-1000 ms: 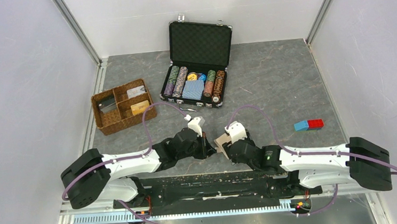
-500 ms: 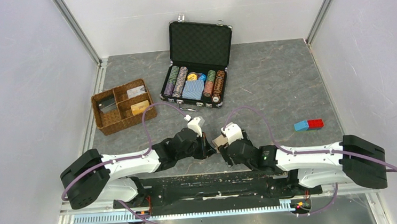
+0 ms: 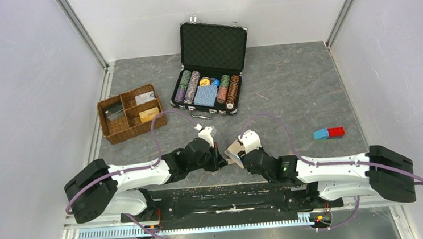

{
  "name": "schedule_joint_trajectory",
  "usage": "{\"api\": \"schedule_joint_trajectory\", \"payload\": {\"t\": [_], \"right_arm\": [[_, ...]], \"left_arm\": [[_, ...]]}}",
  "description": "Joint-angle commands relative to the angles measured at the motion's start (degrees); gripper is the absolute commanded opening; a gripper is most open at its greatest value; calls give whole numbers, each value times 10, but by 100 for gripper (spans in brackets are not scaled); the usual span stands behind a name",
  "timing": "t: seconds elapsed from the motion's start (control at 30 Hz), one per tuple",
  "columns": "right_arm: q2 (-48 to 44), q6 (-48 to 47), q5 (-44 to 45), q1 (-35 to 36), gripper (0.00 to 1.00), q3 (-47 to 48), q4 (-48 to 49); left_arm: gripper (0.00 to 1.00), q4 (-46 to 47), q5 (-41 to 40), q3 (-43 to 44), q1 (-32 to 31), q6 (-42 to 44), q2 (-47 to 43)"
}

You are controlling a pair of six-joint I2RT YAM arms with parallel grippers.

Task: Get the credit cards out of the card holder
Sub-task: Open the card holder at the center of the board.

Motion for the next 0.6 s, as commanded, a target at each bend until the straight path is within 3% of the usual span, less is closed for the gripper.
{"api": "schedule_joint_trajectory", "payload": {"t": [0.0,0.13,0.3,0.57], "right_arm": [[-40,23,56,2,47,-4,-2],[-57,23,82,-6,47,-5,-17],[-68,29,88,-66,47,-1,-60],[-64,23,17,-180,48,-31,-63]], "left_arm": [[2,-11,-26,-9,3,-7,-23],[2,-12,-28,-14,3,-8,-27],[2,-22,-32,-17,2,-7,-35],[2,-53,-53,-15,4,-2,-49]]}}
